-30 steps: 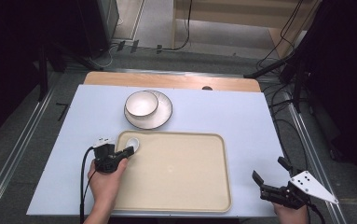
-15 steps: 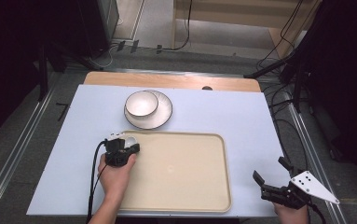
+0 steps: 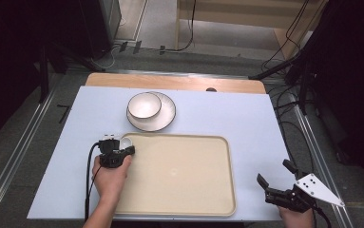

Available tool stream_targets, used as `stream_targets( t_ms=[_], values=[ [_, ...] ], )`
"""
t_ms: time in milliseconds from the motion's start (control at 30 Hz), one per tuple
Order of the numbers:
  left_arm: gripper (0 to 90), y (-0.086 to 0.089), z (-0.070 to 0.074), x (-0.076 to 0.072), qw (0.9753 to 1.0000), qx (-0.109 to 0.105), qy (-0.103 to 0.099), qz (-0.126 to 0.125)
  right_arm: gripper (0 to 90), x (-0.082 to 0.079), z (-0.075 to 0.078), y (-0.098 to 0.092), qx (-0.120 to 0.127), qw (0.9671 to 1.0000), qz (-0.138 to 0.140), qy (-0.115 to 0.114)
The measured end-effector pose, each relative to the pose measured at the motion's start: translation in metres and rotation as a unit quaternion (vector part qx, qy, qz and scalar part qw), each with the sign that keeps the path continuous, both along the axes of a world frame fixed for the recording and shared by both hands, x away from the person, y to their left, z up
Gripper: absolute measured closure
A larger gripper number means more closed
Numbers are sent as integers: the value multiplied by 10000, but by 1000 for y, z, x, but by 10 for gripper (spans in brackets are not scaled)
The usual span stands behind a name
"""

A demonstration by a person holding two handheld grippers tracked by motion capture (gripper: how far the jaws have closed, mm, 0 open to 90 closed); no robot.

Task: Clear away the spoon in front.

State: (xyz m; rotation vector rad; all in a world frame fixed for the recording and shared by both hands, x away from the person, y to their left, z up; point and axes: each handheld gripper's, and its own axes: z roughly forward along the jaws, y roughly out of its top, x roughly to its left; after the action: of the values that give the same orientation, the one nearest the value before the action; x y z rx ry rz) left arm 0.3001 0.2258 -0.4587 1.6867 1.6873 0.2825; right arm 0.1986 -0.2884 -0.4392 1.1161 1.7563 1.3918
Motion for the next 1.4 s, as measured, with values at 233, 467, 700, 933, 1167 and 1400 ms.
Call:
stream_targets(
  t_ms=[233, 467, 700, 933, 1167, 1400],
  values=[
    [783, 5, 5, -5, 9992, -110, -321, -230, 2, 0, -1, 0, 10, 10000, -5, 27],
    [524, 11, 15, -14, 9962, 25, -783, -374, 2, 0, -1, 1, 2, 10000, -29, 24],
    [124, 15, 28, -24, 9906, 87, -1314, -364, 2, 0, -1, 1, -20, 10000, -20, 9],
    [36, 29, 37, -36, 9818, -150, -1709, -820, 2, 0, -1, 2, -20, 10000, -5, 22],
    [15, 44, 42, -48, 9741, -191, -2010, -1016, 2, 0, -1, 1, -15, 10000, -22, 17],
    [0, 58, 41, -57, 9720, -174, -2078, -1087, 2, 0, 0, 1, -27, 10000, -9, 3]
  ],
)
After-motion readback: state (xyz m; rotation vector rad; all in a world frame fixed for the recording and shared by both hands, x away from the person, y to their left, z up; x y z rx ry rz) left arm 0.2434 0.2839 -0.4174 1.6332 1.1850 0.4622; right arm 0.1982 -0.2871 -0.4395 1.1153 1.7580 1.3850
